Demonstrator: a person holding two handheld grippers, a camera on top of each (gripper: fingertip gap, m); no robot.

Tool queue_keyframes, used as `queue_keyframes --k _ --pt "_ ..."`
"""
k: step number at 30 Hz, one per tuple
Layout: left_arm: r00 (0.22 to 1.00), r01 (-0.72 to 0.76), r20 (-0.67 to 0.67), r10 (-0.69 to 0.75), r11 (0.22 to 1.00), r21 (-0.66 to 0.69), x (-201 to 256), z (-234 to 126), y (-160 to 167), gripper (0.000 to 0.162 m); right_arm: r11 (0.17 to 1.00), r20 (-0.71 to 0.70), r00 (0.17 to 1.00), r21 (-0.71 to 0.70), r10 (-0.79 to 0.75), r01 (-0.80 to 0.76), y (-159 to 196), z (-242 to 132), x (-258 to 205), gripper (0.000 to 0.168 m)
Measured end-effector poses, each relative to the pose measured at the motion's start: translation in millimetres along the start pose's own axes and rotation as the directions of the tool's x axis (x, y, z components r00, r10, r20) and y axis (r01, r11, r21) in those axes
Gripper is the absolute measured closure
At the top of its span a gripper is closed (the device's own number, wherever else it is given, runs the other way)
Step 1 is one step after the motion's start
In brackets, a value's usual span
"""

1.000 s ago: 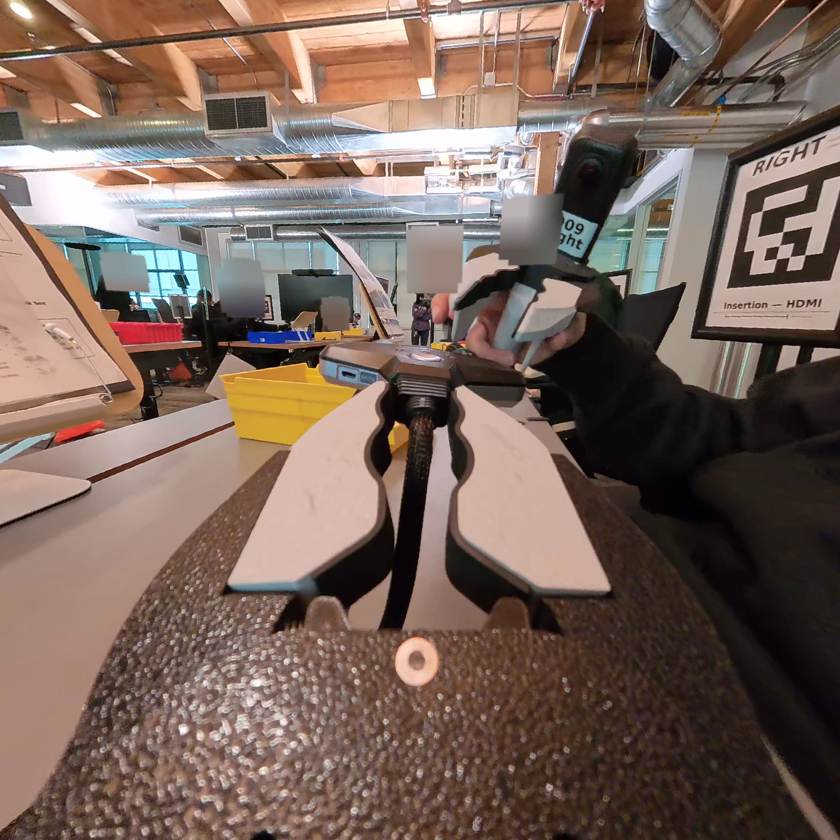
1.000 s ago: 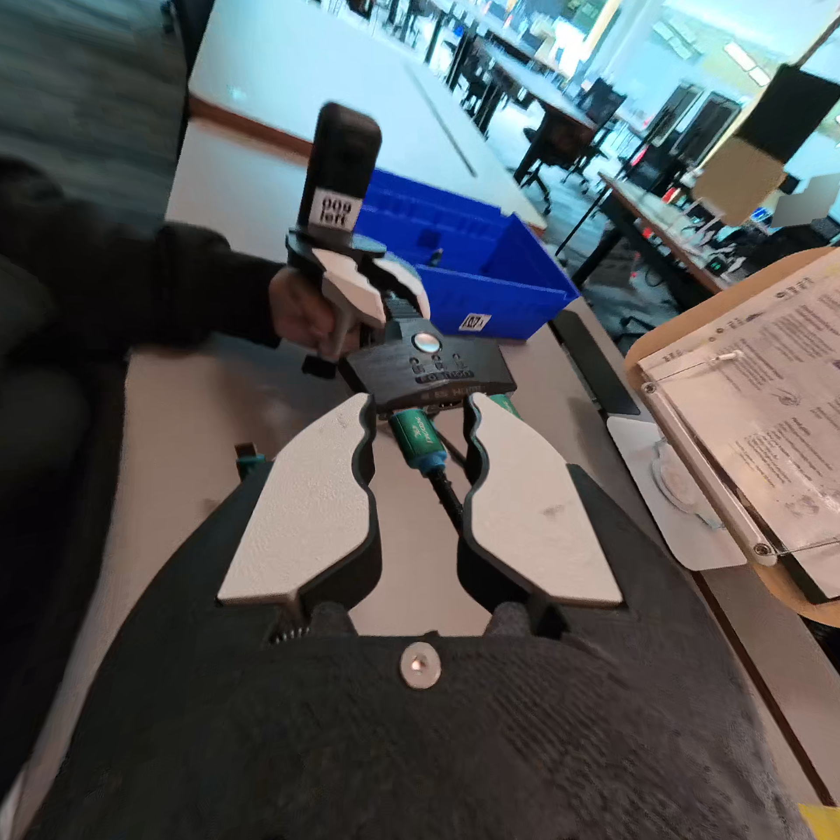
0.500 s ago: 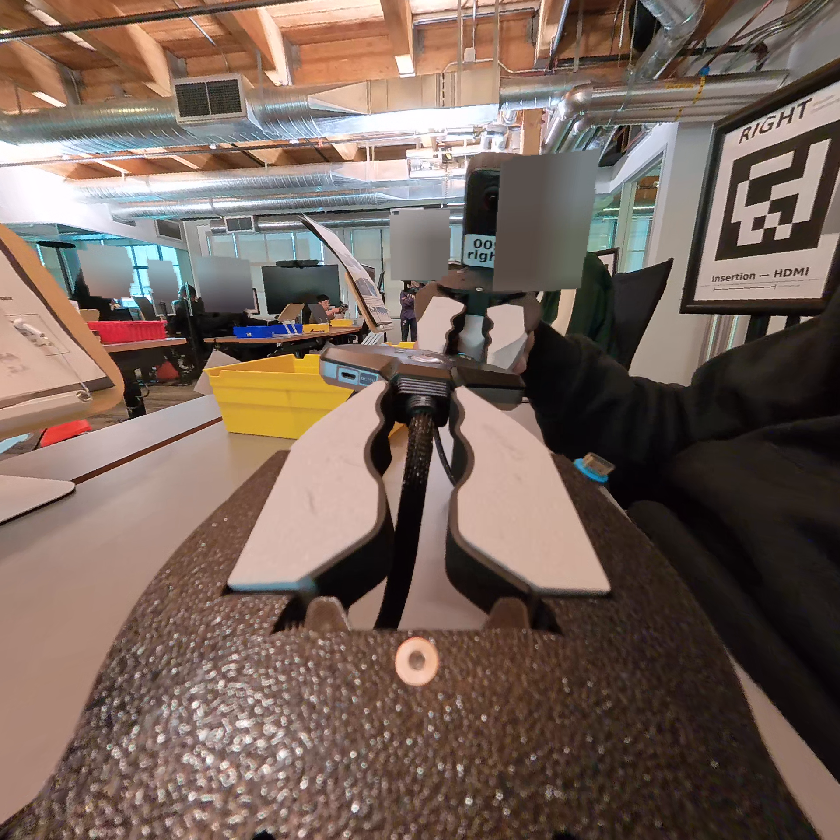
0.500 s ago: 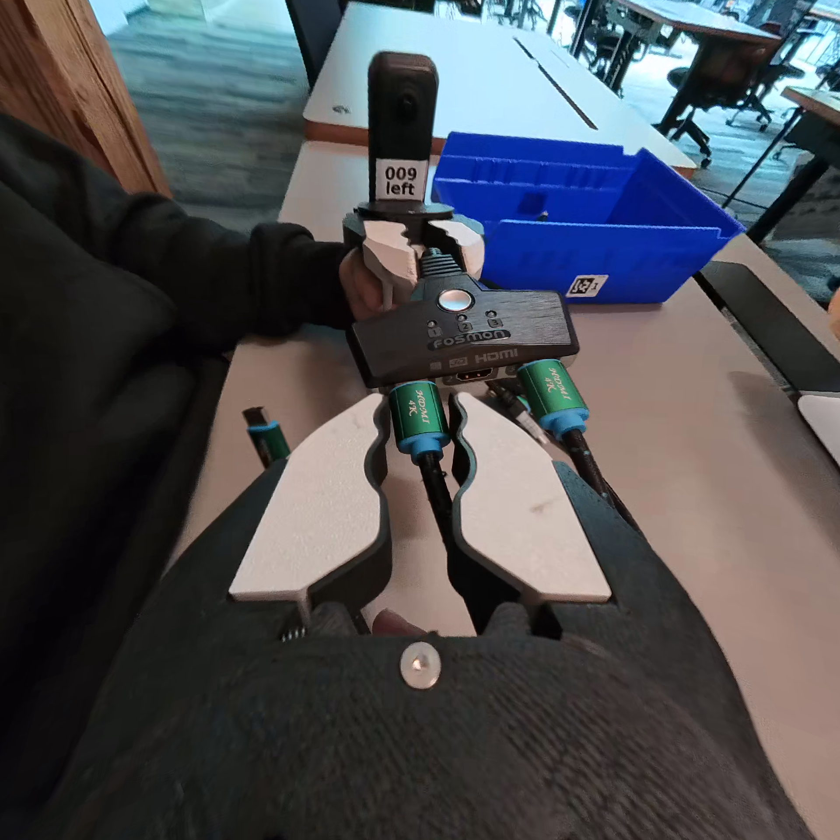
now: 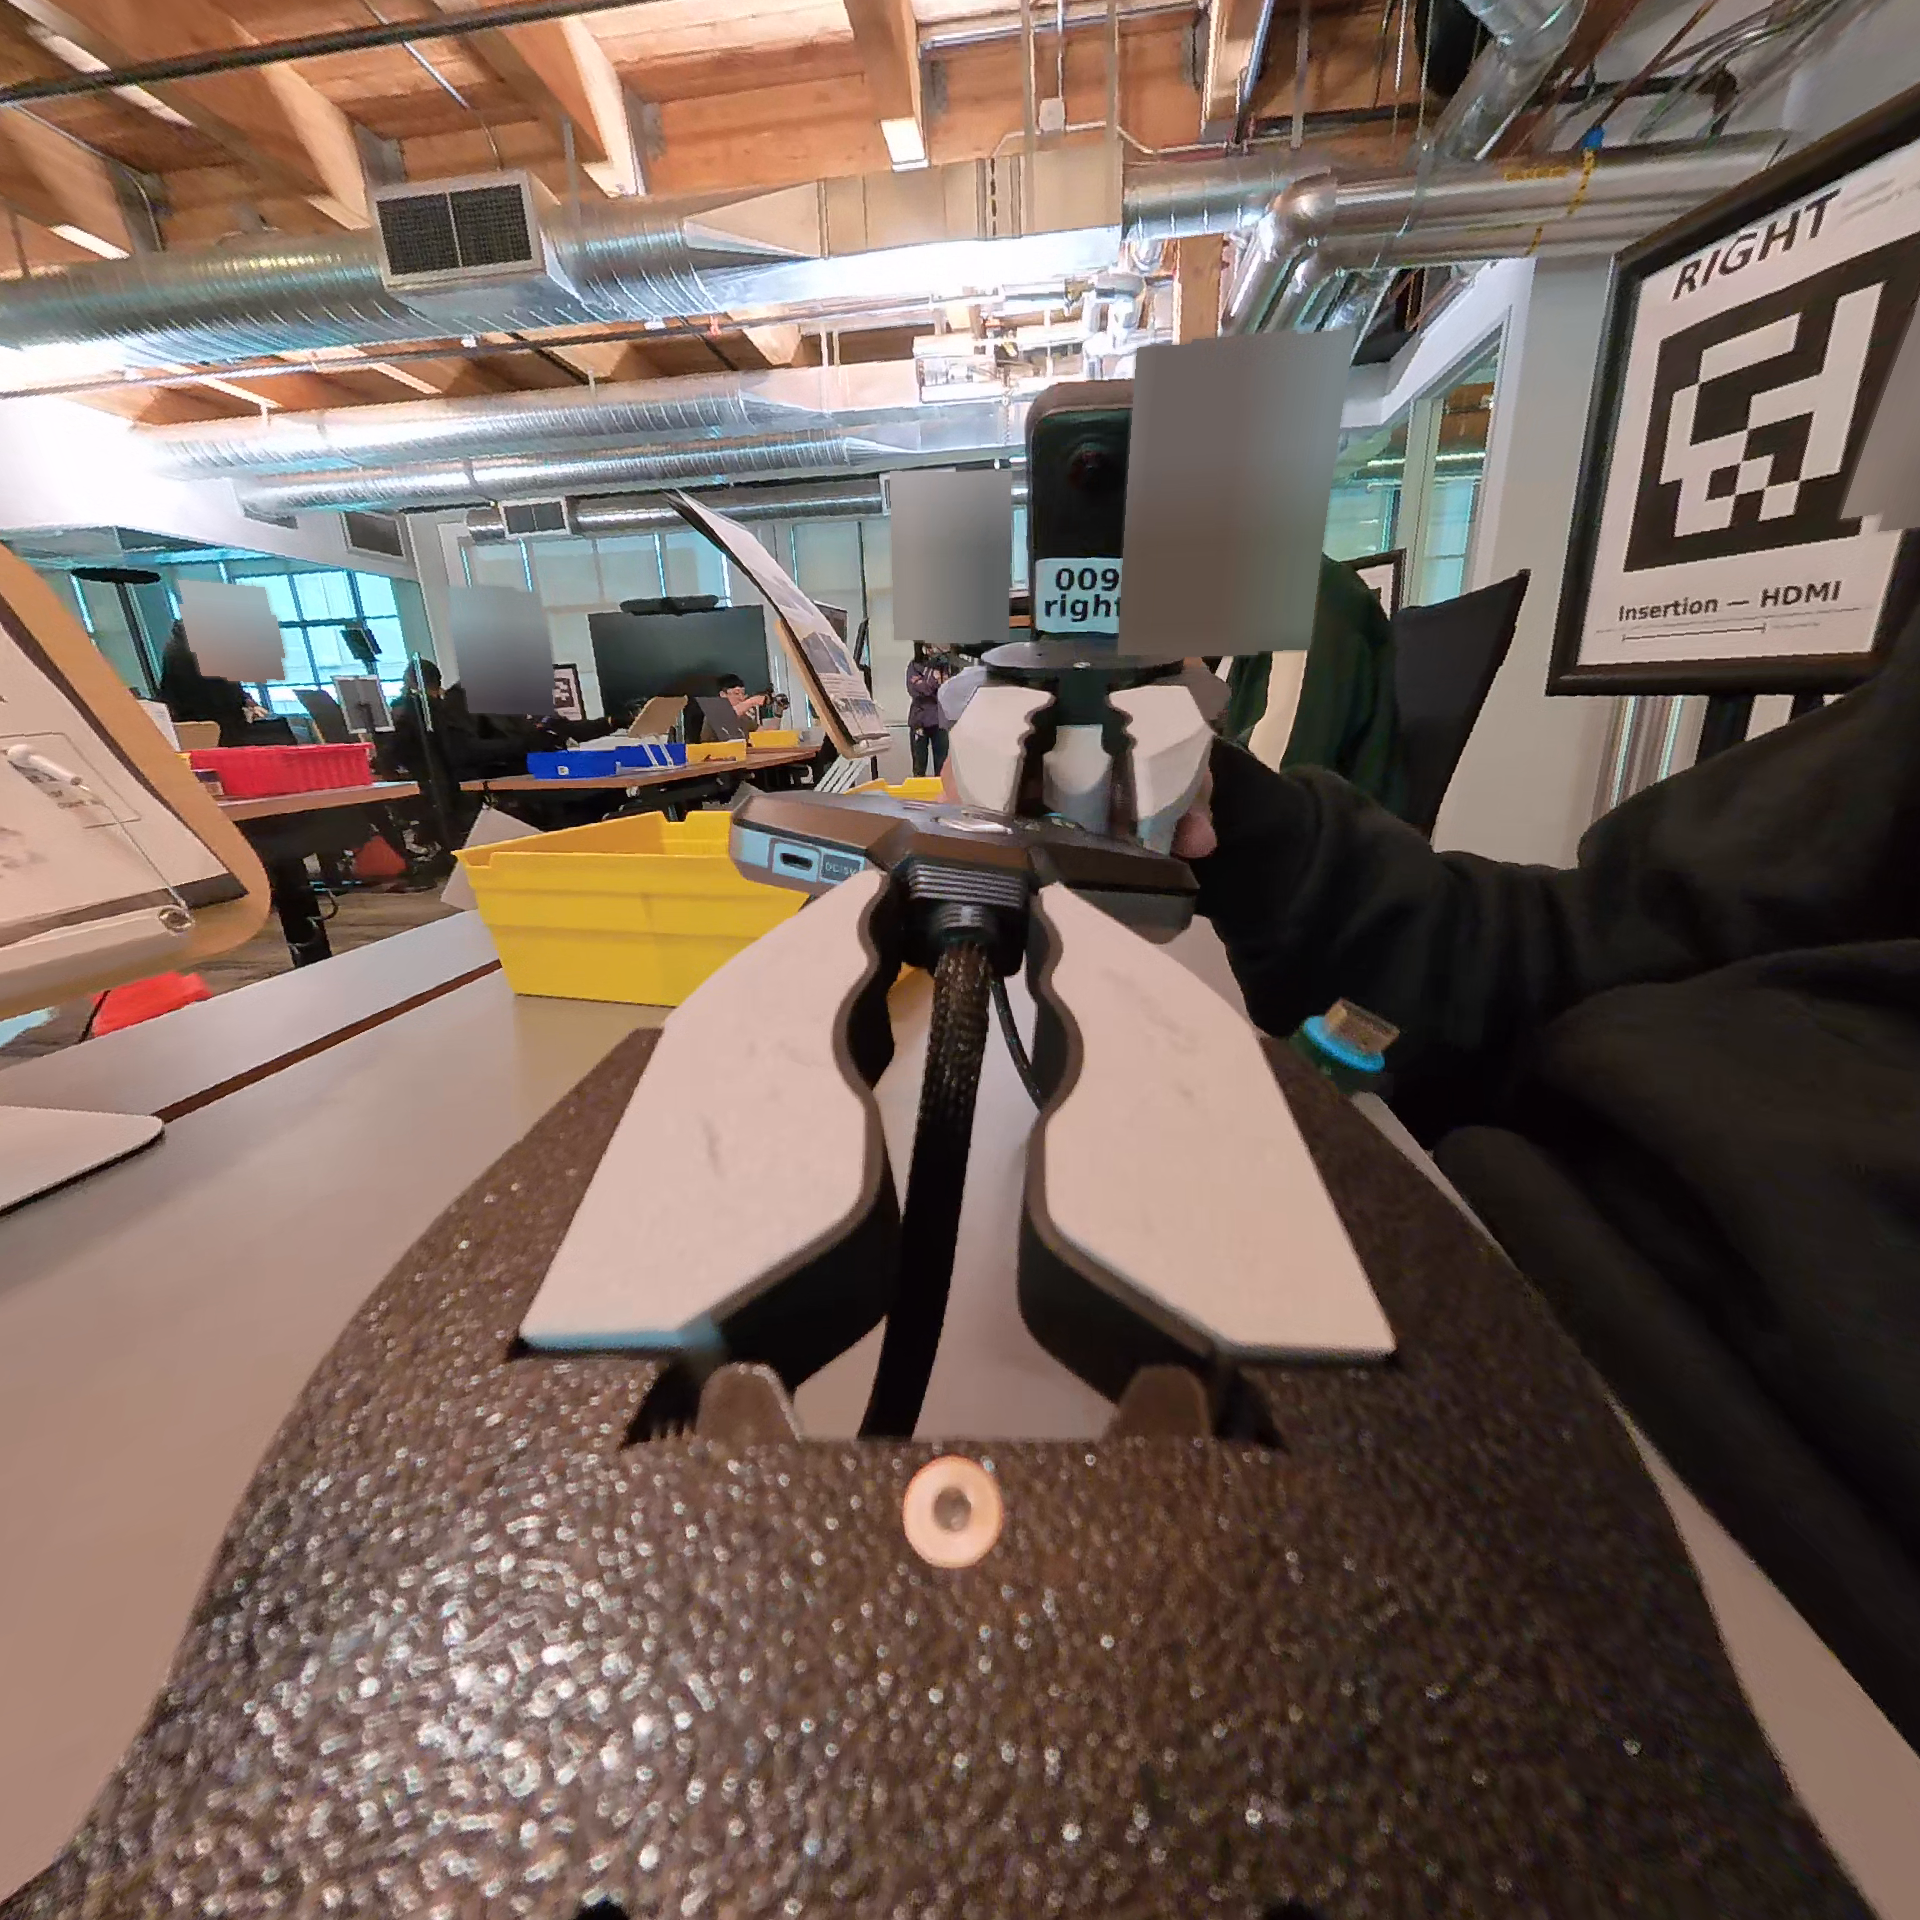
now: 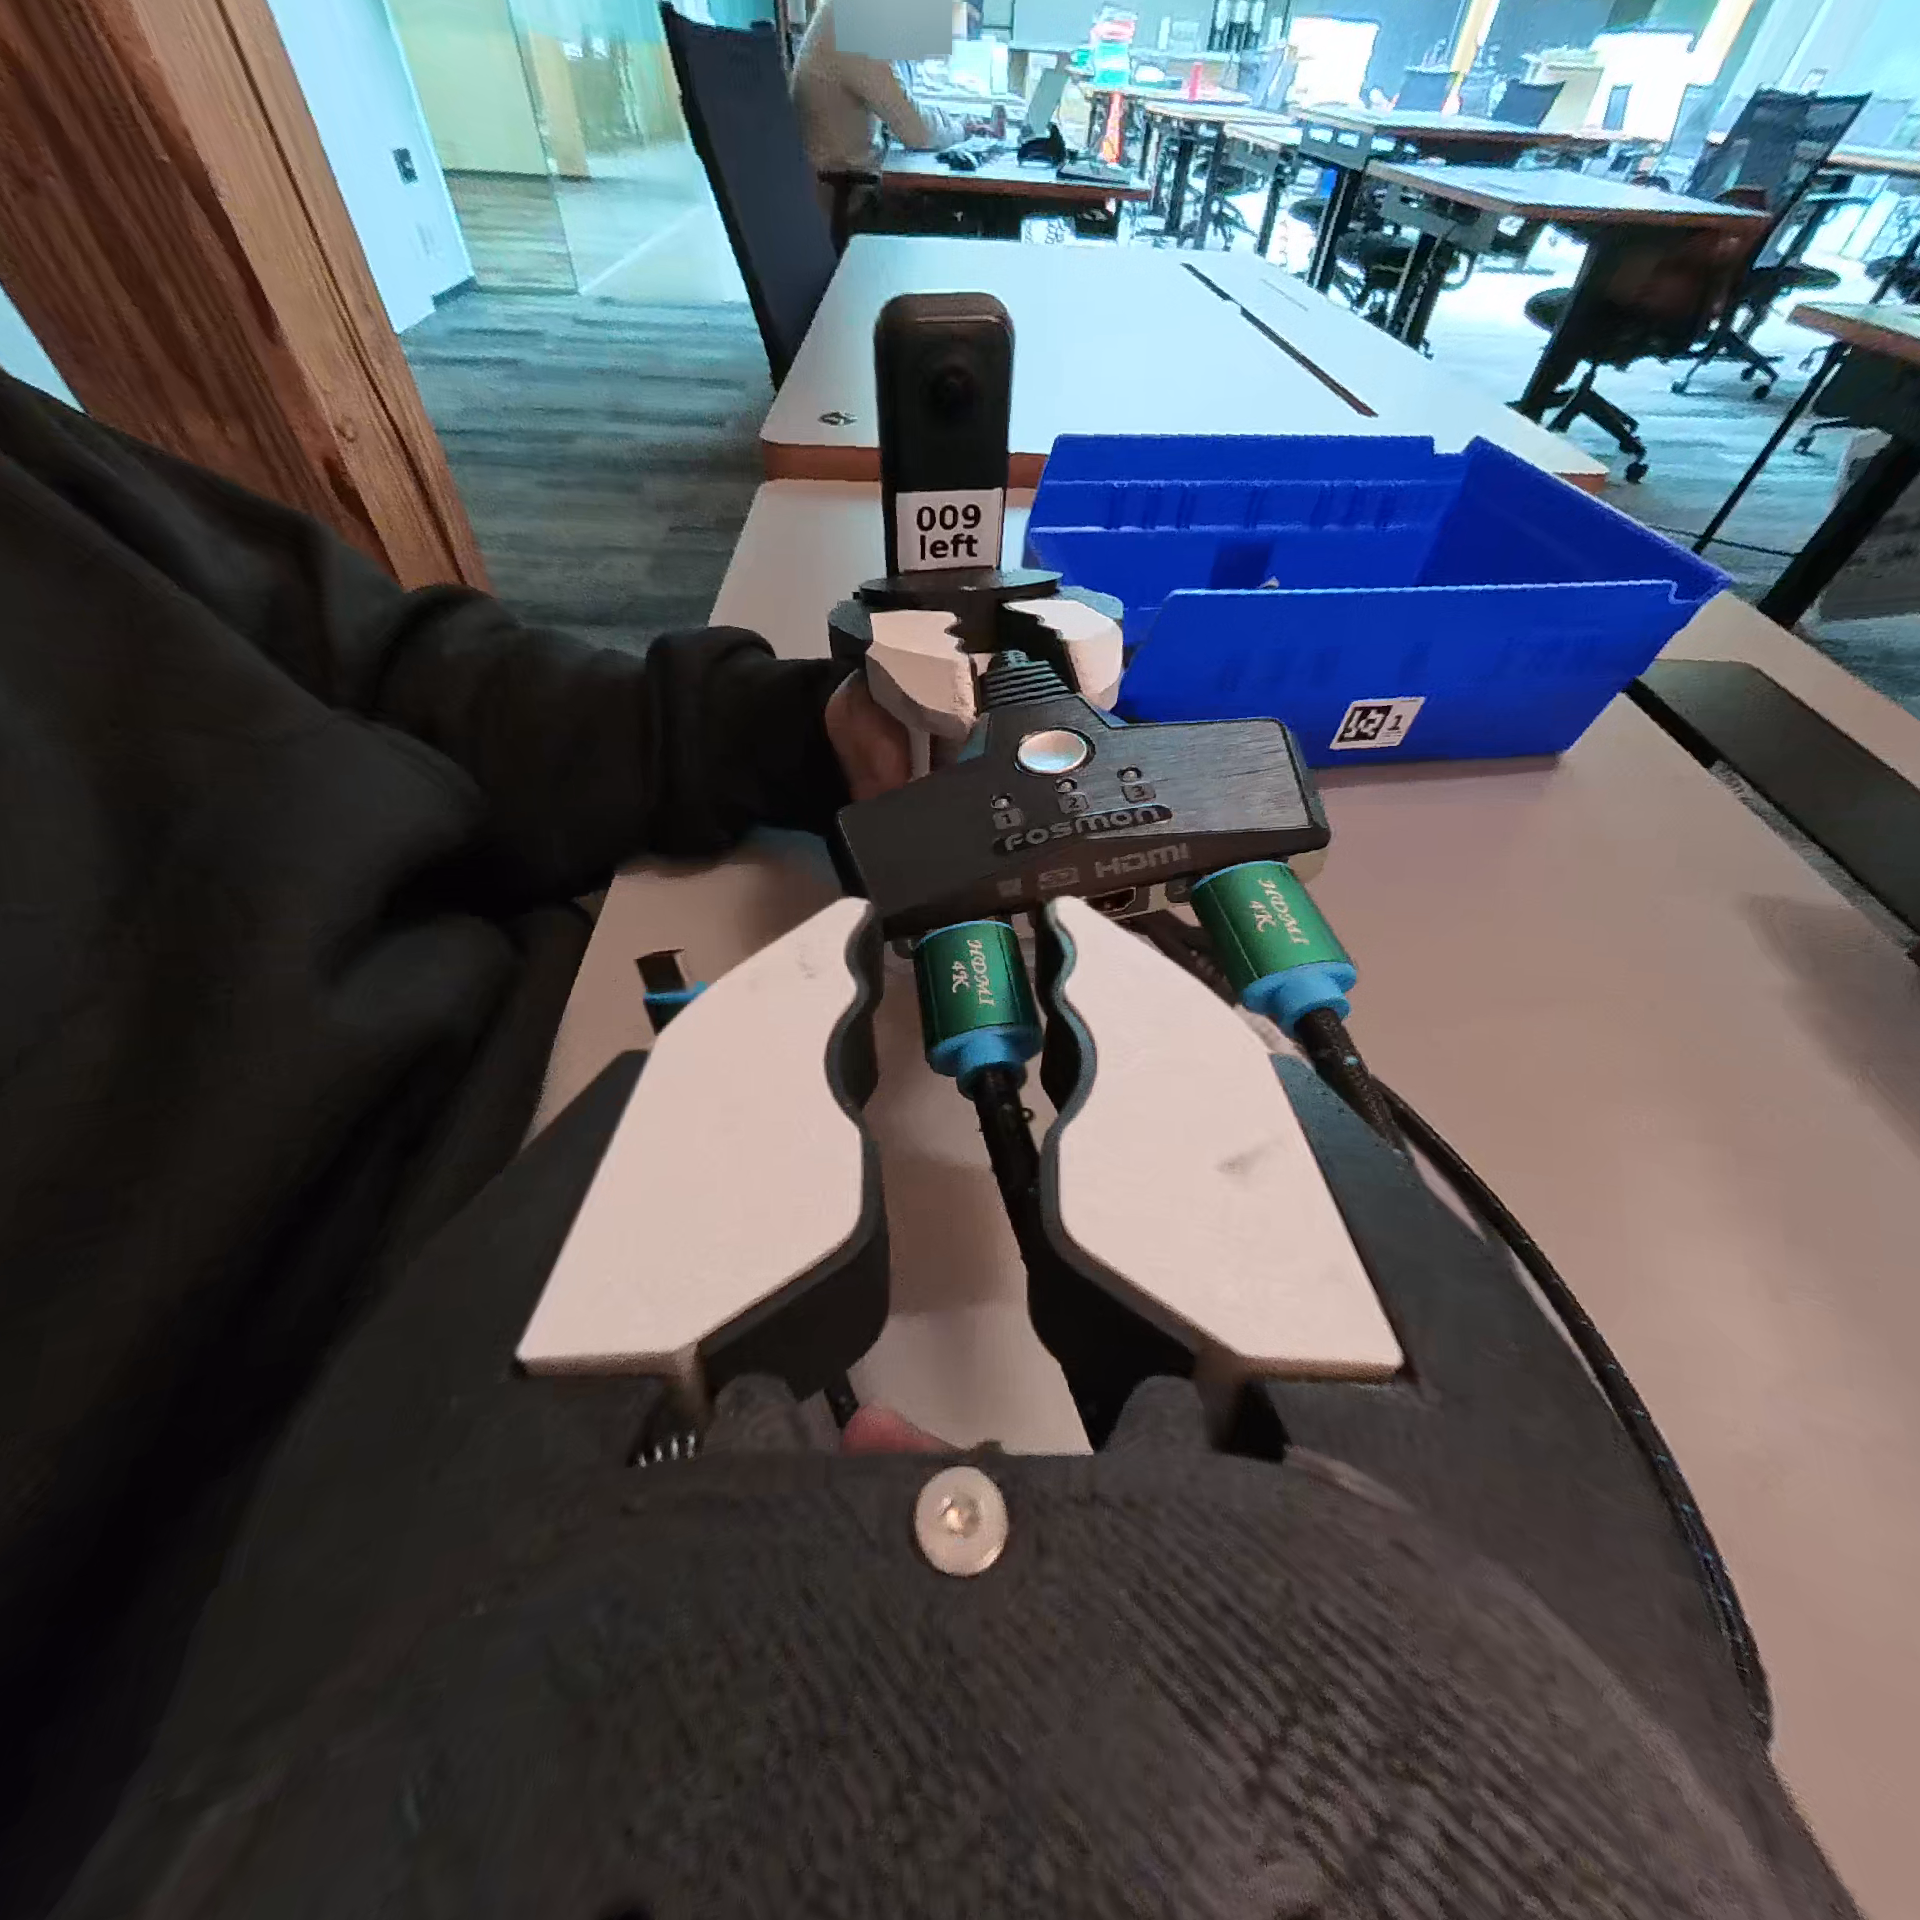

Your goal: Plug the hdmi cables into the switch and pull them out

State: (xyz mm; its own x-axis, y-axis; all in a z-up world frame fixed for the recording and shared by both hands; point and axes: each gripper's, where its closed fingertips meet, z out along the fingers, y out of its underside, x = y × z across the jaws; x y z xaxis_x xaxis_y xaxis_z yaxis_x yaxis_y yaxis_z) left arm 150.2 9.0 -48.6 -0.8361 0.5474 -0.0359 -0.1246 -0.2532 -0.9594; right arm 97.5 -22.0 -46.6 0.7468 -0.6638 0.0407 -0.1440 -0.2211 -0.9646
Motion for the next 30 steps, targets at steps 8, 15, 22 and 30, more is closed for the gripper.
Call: queue_keyframes --k 8,15,22,30 --pt "1.000 -0.006 0.001 0.006 1.000 -0.002 0.5 0.5 0.8 0.140 0.998 -0.022 0.999 -0.048 -0.035 0.034 11.6 -1.3 3.8 0.136" --pt "1.000 0.007 -0.004 -0.007 1.000 0.019 1.1 -2.1 -1.8 0.140 0.999 0.024 0.999 -0.010 -0.038 0.039 5.7 5.2 -2.2 0.147" --pt "1.000 0.007 -0.028 -0.007 1.000 -0.002 6.9 -3.3 -0.3 0.140 0.992 0.039 0.994 -0.070 -0.102 0.104 8.2 4.8 -8.3 0.147" --pt "0.999 -0.034 -0.038 0.031 0.996 -0.085 15.4 8.8 11.4 0.140 0.948 0.050 0.983 -0.261 -0.177 0.184 12.0 -15.2 -9.0 0.147"
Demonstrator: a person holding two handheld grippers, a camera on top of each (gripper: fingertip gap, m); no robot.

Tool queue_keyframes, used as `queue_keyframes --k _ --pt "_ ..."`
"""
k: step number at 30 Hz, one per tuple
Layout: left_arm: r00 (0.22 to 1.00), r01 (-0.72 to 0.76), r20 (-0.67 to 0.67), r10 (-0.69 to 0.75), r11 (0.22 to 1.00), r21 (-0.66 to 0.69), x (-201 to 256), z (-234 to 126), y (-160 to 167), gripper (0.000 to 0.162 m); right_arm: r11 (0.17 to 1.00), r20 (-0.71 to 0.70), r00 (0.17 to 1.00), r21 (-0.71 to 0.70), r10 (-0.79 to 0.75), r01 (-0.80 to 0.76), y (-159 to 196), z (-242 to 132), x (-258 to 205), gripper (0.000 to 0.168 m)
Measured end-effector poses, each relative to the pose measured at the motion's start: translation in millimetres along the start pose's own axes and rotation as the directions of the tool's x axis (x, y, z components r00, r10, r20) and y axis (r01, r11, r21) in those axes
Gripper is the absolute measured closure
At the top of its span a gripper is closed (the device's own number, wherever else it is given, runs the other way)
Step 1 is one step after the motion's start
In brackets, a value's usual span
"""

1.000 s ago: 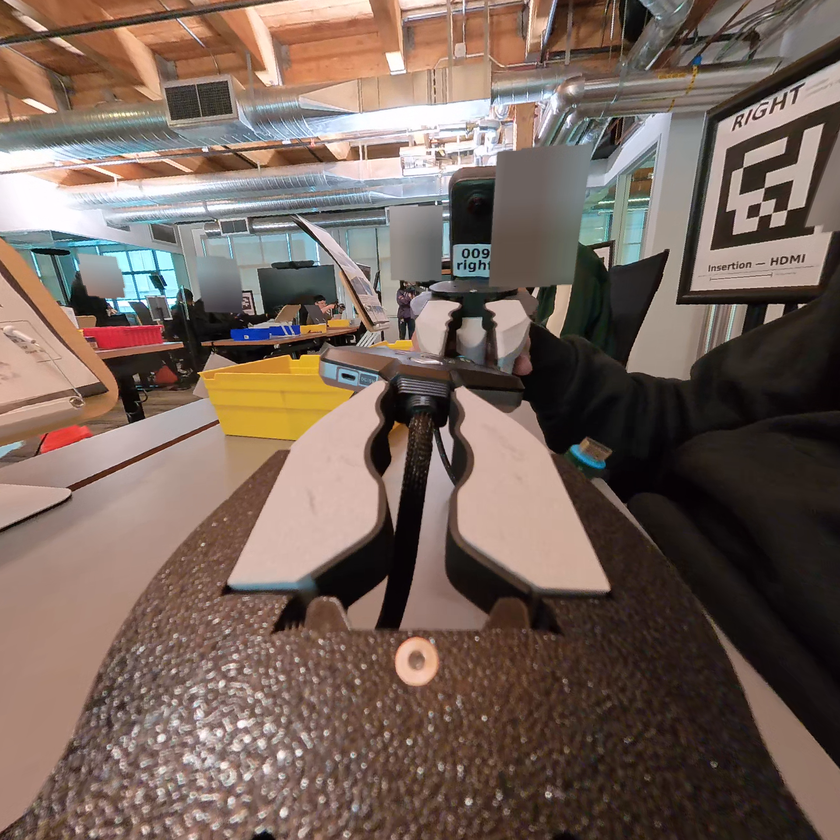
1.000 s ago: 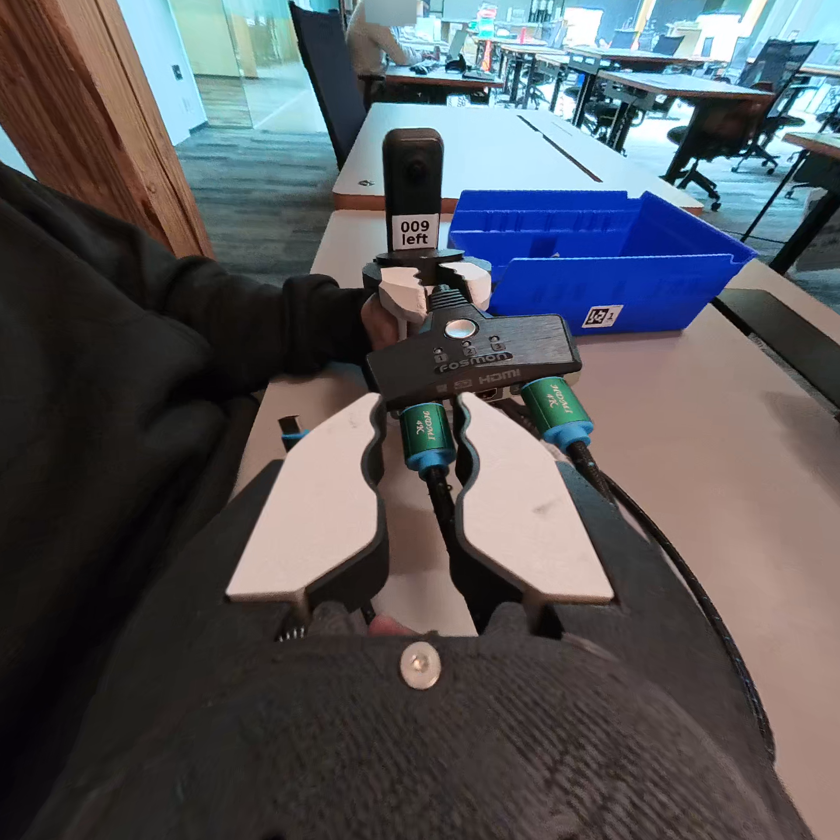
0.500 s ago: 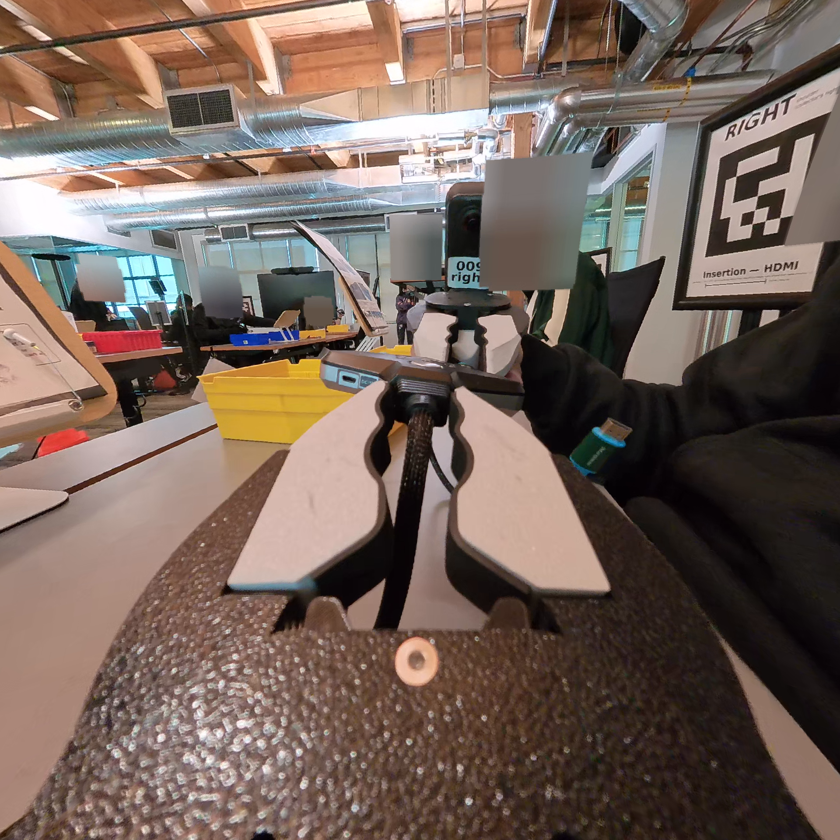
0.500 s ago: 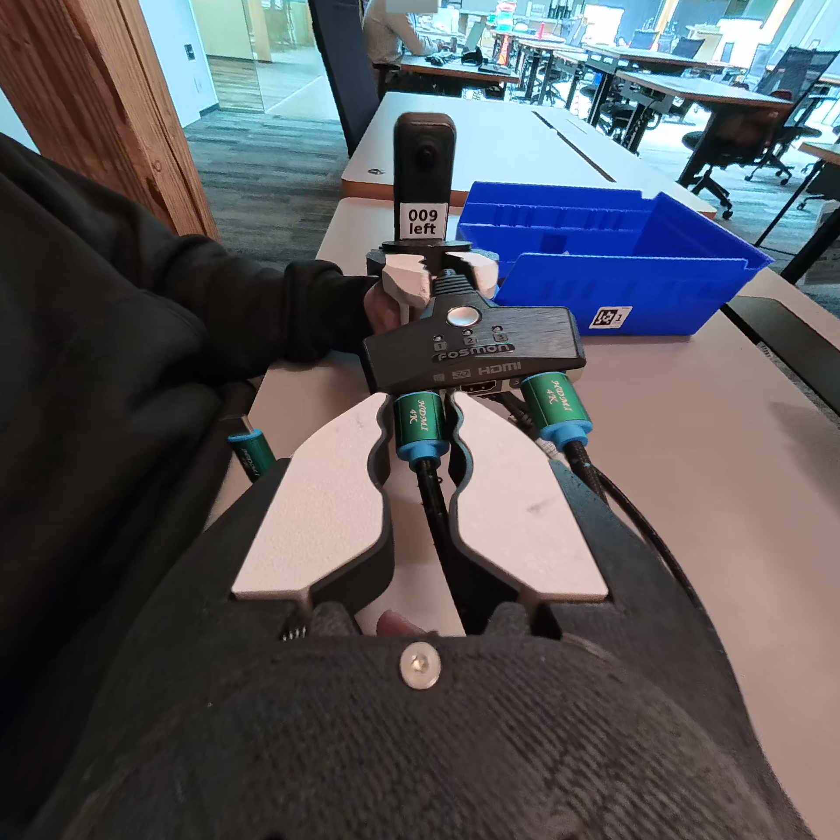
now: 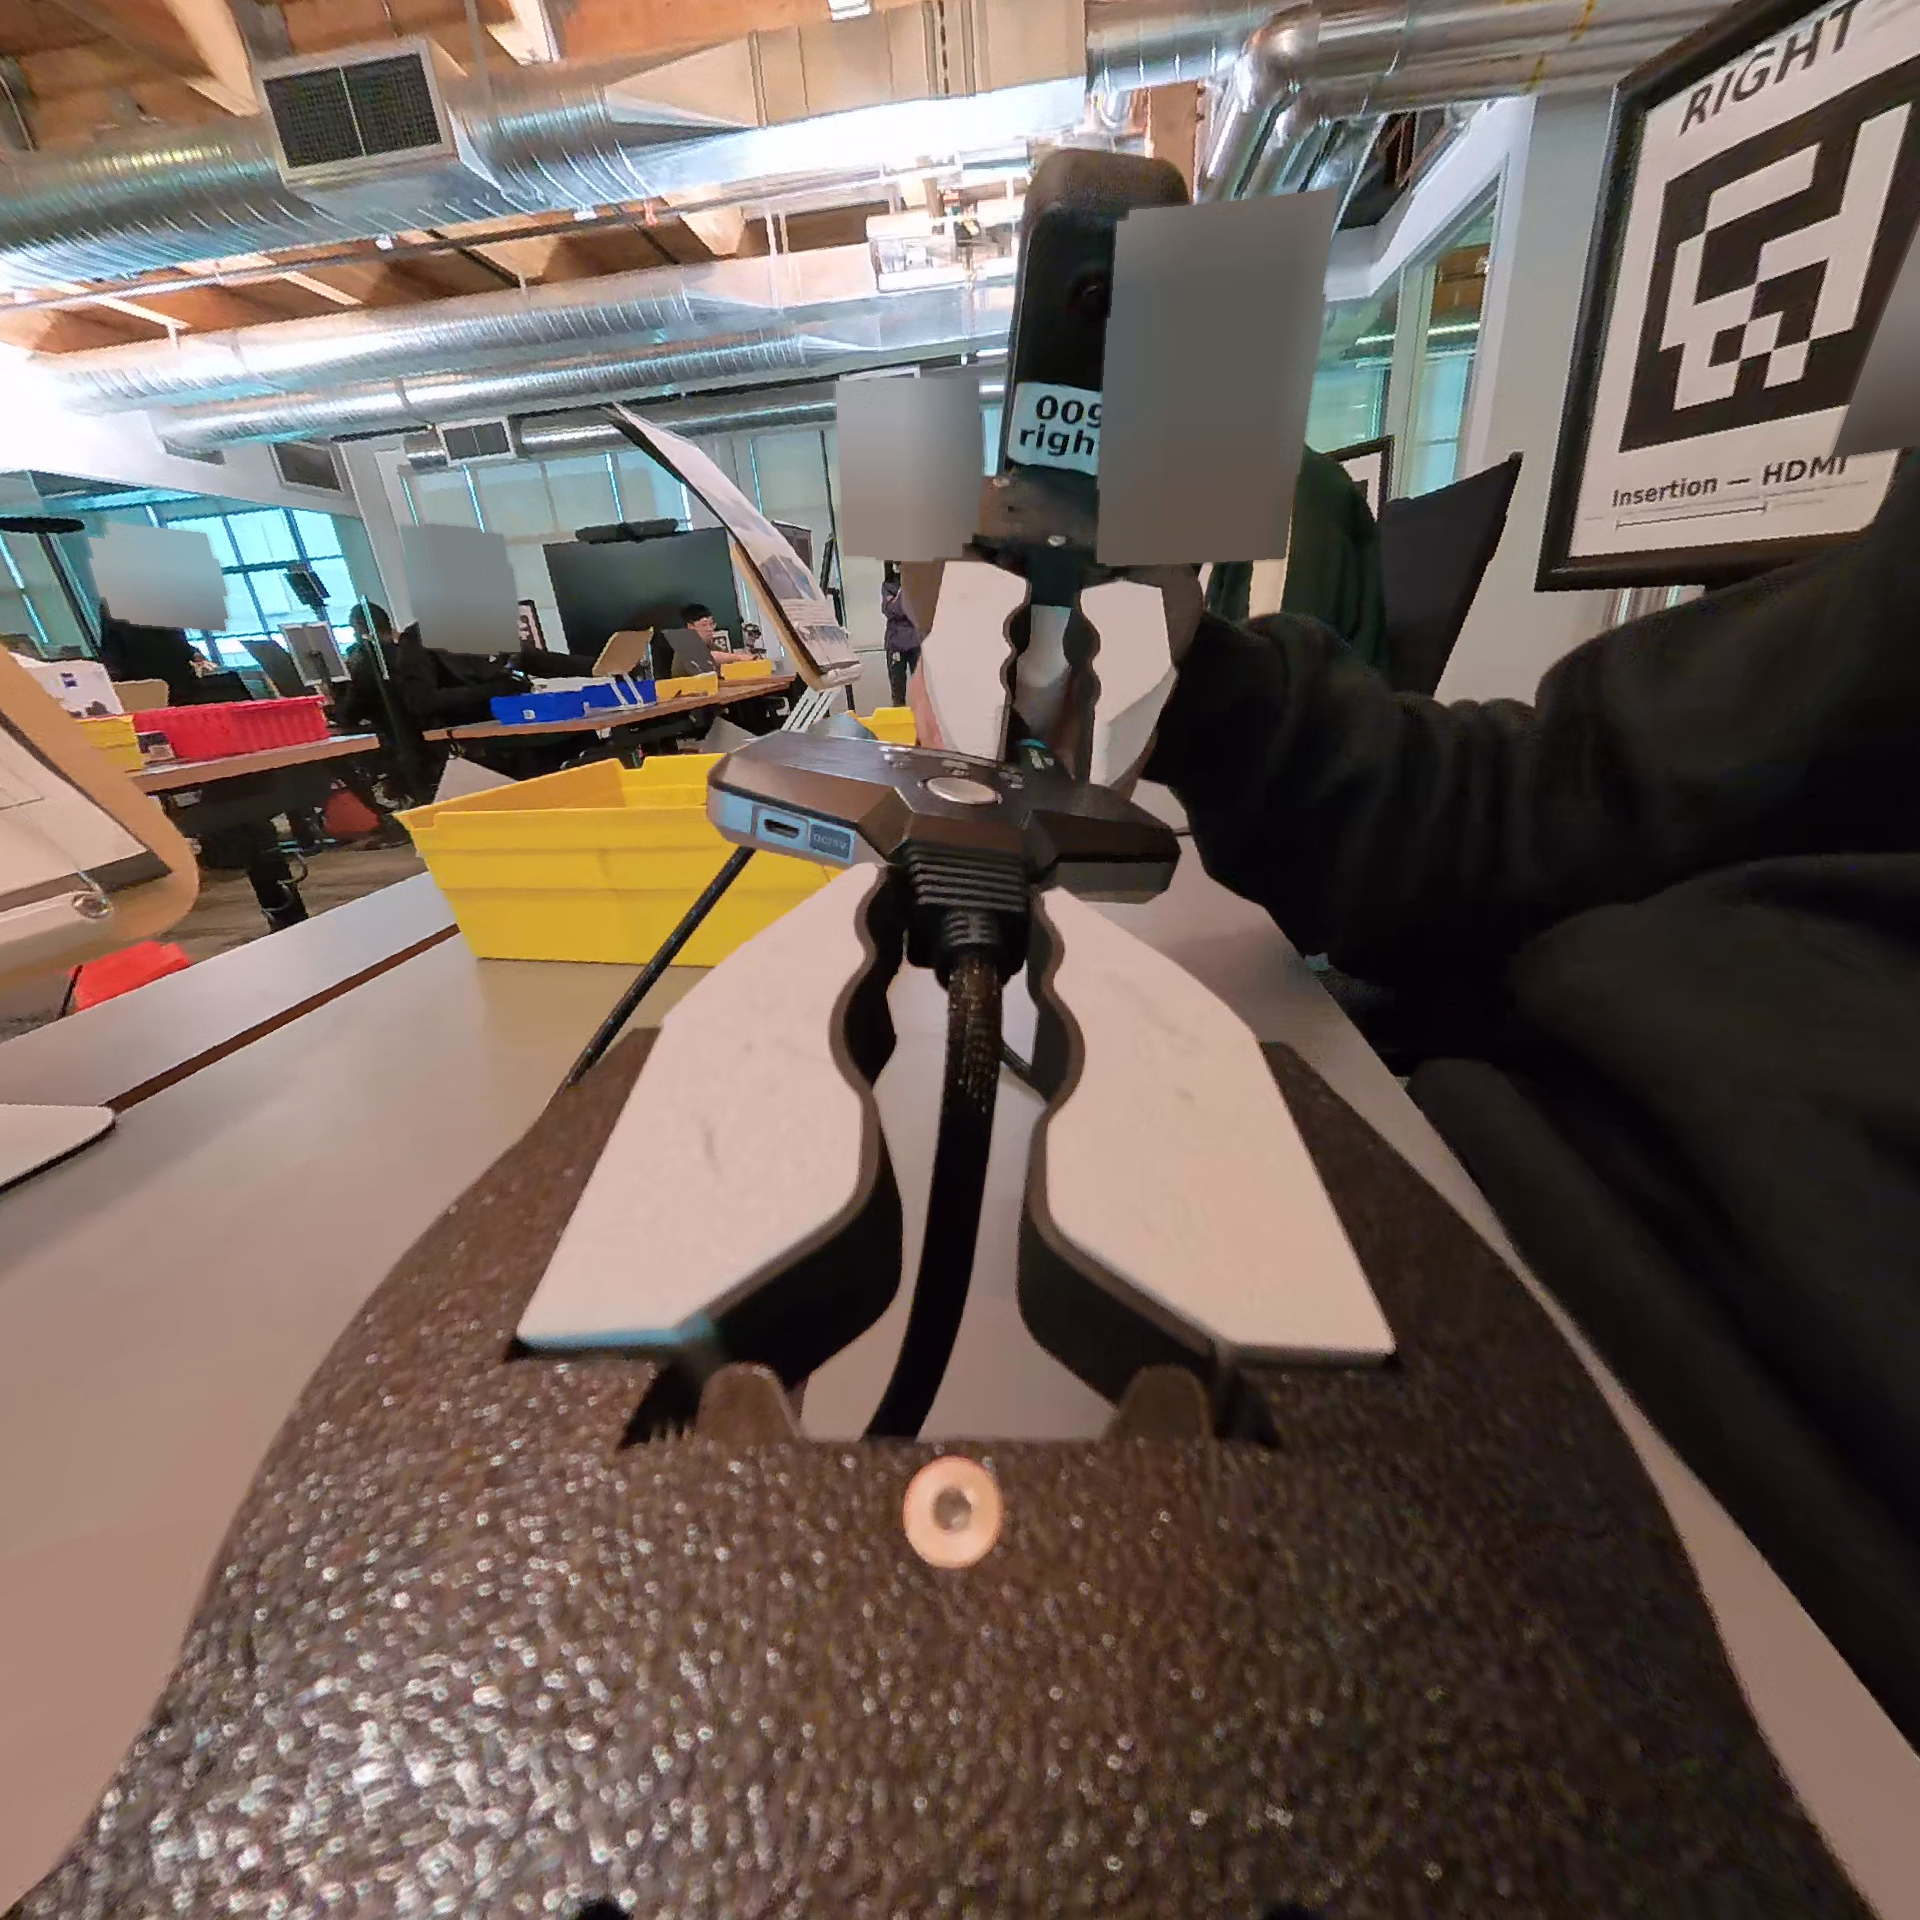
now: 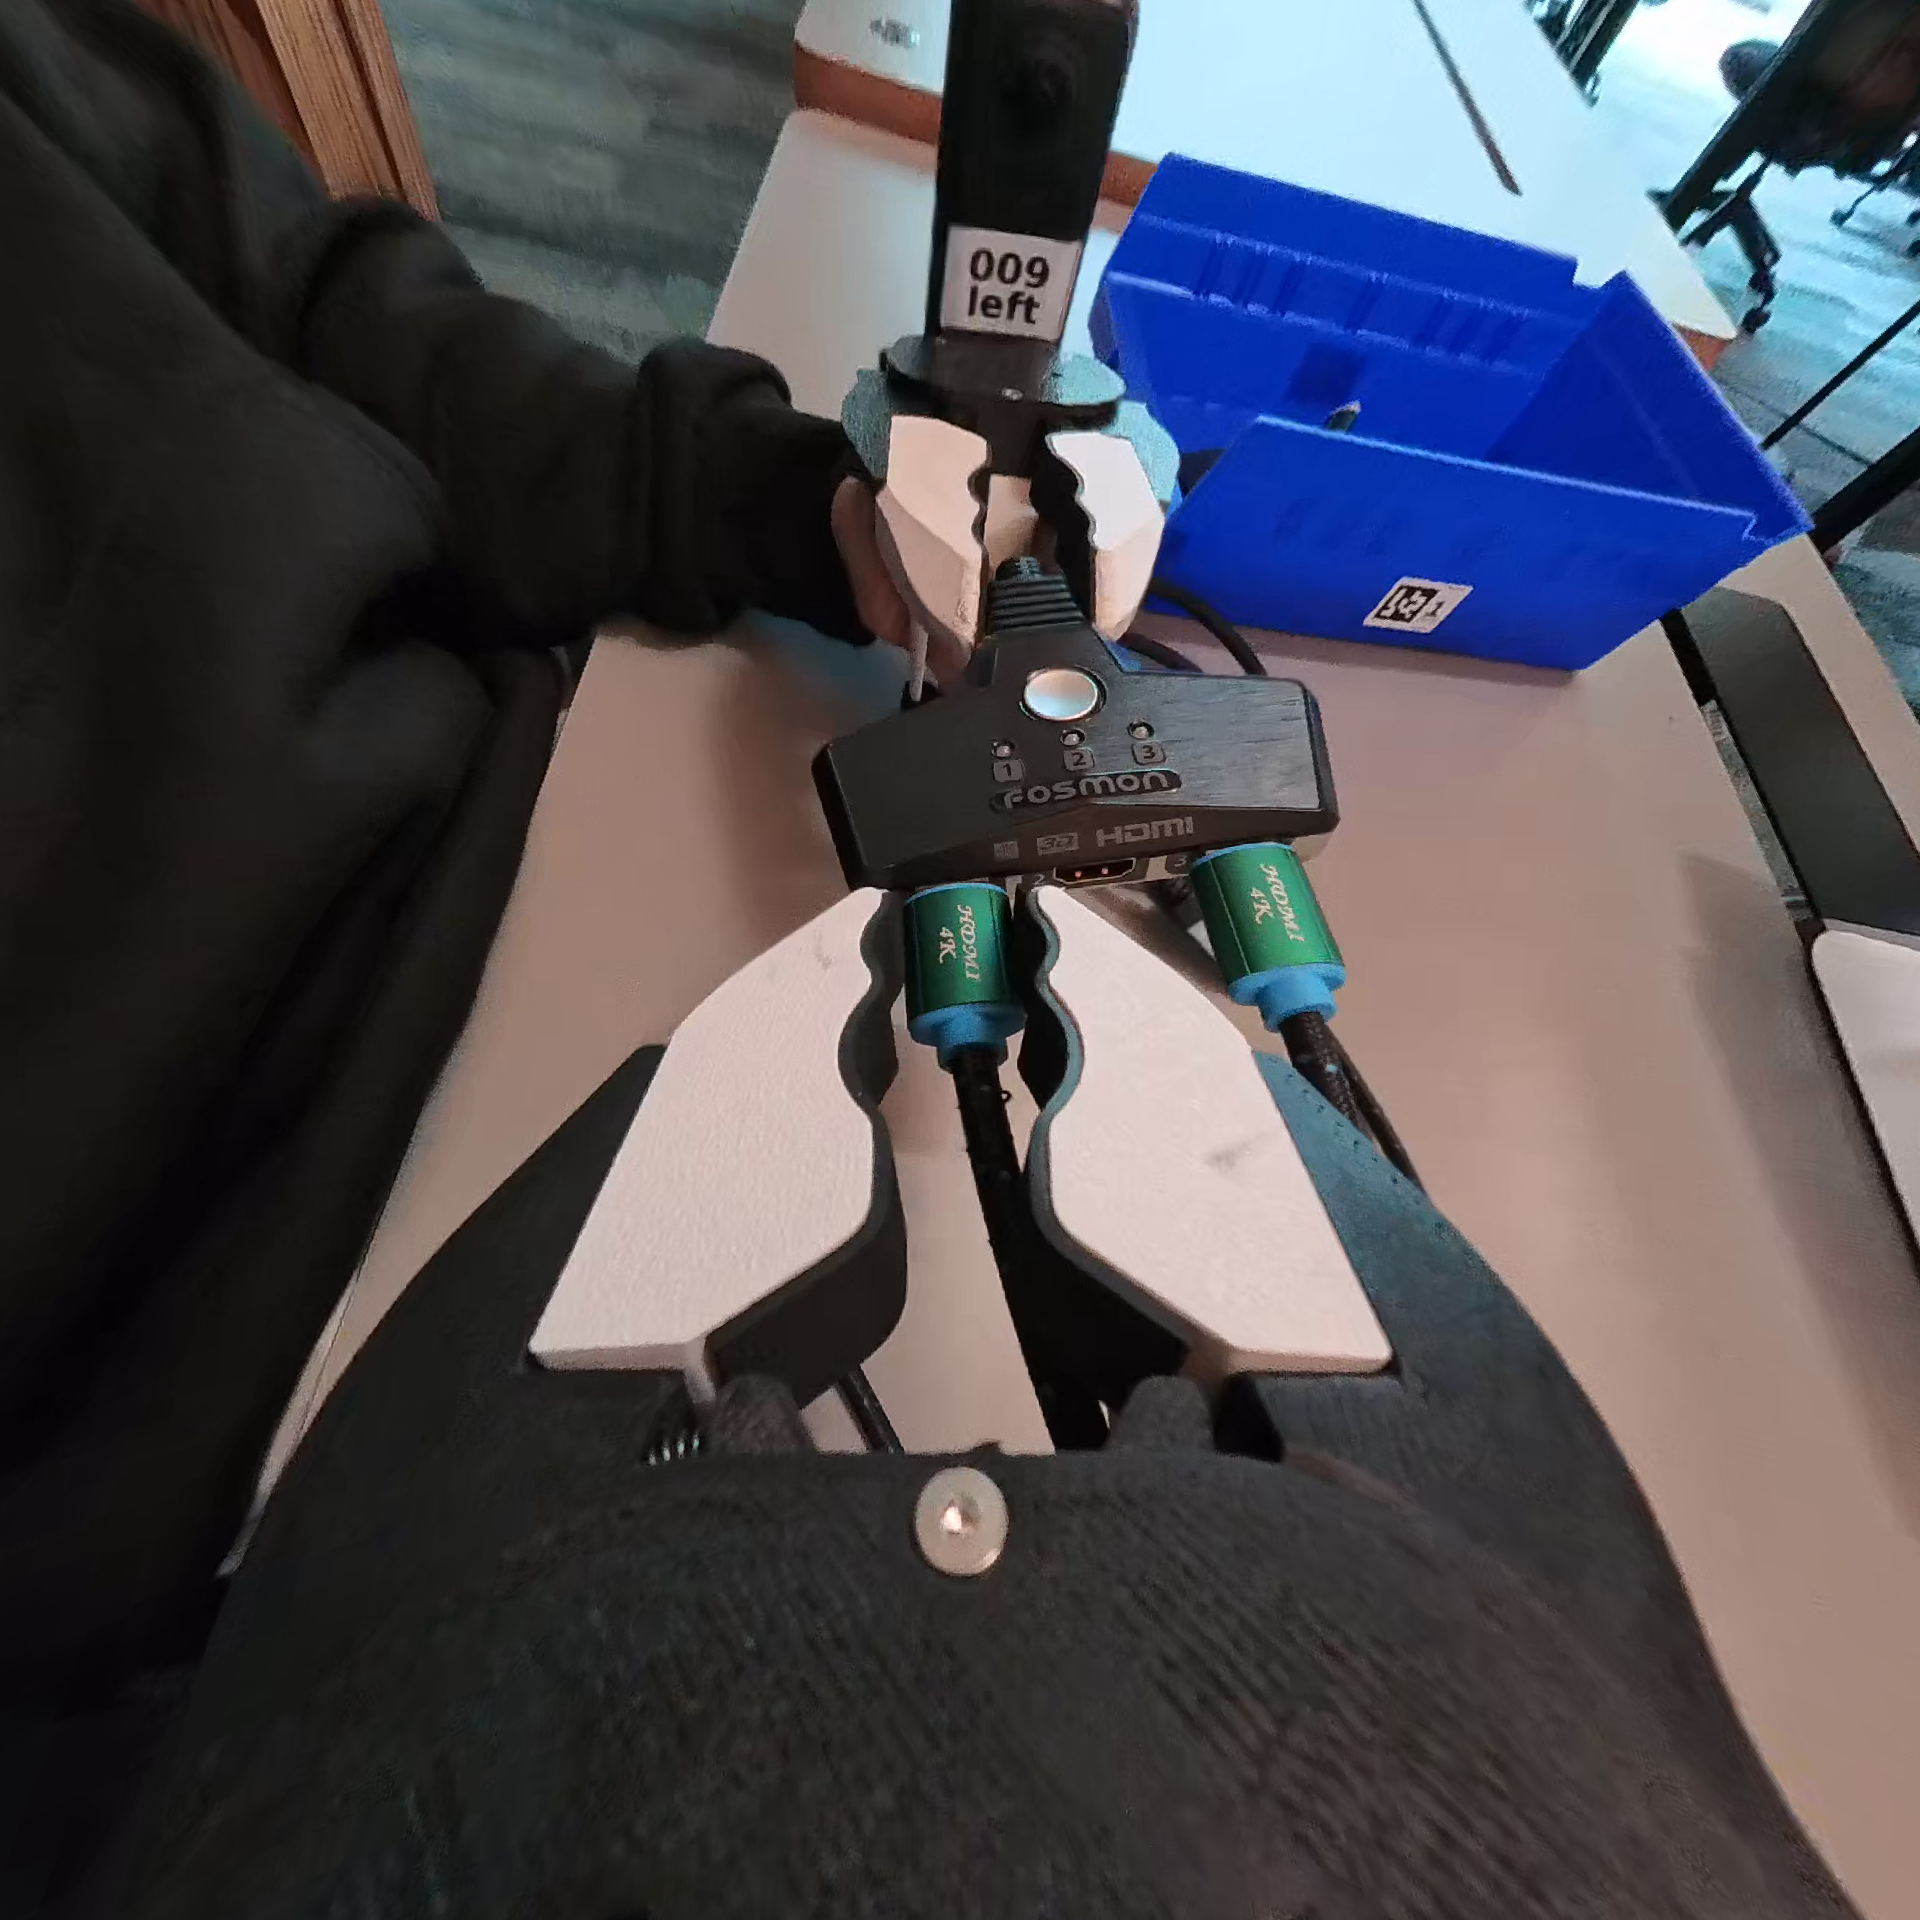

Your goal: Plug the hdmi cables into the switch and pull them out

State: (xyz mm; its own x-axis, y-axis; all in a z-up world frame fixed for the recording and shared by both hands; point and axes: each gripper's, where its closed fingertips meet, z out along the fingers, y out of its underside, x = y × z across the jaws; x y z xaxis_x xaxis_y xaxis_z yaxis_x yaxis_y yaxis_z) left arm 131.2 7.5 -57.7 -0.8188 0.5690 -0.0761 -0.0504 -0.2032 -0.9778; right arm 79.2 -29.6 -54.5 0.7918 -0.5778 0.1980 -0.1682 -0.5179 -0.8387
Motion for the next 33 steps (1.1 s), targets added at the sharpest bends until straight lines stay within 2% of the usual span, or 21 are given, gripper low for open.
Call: queue_keyframes --k 13,14,15,16,17,18,19,20,21,22,24,26,29,32,33 --pt "0.997 -0.052 0.056 0.056 0.996 -0.067 -3.9 6.2 7.5 0.140 0.999 -0.054 0.998 -0.039 0.013 -0.015 10.3 -6.1 6.6 0.148" --pt "0.997 -0.054 0.056 0.058 0.996 -0.068 -5.0 2.9 7.6 0.140 0.997 -0.164 0.986 -0.073 0.012 -0.025 13.6 -18.9 21.9 0.168" --pt "0.996 -0.042 0.074 0.045 0.998 -0.046 -10.4 -7.5 3.3 0.140 0.980 -0.331 0.941 -0.197 -0.062 -0.005 38.5 -45.4 48.2 0.168" --pt "0.993 -0.013 0.115 0.013 1.000 0.000 -20.7 -20.5 -4.0 0.141 0.992 -0.449 0.893 -0.120 -0.023 -0.035 37.5 -73.9 65.2 0.168" --pt "0.989 0.018 0.144 -0.026 0.998 0.058 -29.2 -28.6 -10.6 0.140 0.985 -0.367 0.923 0.160 0.116 -0.060 7.7 -85.1 52.6 0.168" --pt "0.987 0.035 0.152 -0.053 0.992 0.119 -32.4 -29.8 -17.4 0.141 0.932 -0.238 0.953 0.351 0.187 -0.095 -18.4 -90.7 36.7 0.168" --pt "0.990 0.033 0.133 -0.052 0.989 0.142 -29.1 -25.3 -20.2 0.141 0.942 -0.263 0.952 0.330 0.154 -0.061 -21.1 -87.8 32.9 0.168" --pt "0.994 0.018 0.105 -0.031 0.992 0.124 -22.7 -18.0 -18.3 0.141 0.967 -0.326 0.943 0.255 0.073 0.014 -18.0 -81.8 30.5 0.168" --pt "0.997 -0.004 0.083 -0.004 0.995 0.095 -16.2 -11.8 -14.4 0.141 0.966 -0.323 0.946 0.254 0.031 0.055 -23.2 -75.1 23.4 0.164" --pt "0.997 -0.016 0.070 0.011 0.997 0.081 -12.3 -8.3 -11.7 0.141 0.955 -0.262 0.964 0.295 0.051 0.029 -31.5 -66.3 13.9 0.148" --pt "0.998 0.000 0.062 -0.006 0.995 0.096 -11.5 -8.4 -11.7 0.141 0.956 -0.153 0.986 0.293 0.069 -0.021 -38.7 -45.7 -2.0 0.144" --pt "0.998 -0.002 0.058 -0.004 0.994 0.109 -11.1 -12.4 -13.6 0.141 0.981 -0.166 0.986 0.196 0.028 0.005 -29.1 -23.0 -3.9 0.135" --pt "0.998 -0.006 0.058 0.001 0.995 0.096 -11.3 -17.5 -11.6 0.141 0.988 -0.145 0.989 0.156 0.028 -0.005 -19.1 -0.1 -2.2 0.150" --pt "0.998 -0.018 0.063 0.012 0.995 0.093 -12.6 -20.3 -12.3 0.141 0.965 -0.182 0.983 0.261 0.042 0.007 -29.0 -0.8 7.2 0.166" --pt "0.998 -0.019 0.067 0.012 0.995 0.098 -13.5 -20.1 -13.1 0.141 0.961 -0.211 0.977 0.275 0.031 0.029 -33.7 -5.7 9.0 0.162"
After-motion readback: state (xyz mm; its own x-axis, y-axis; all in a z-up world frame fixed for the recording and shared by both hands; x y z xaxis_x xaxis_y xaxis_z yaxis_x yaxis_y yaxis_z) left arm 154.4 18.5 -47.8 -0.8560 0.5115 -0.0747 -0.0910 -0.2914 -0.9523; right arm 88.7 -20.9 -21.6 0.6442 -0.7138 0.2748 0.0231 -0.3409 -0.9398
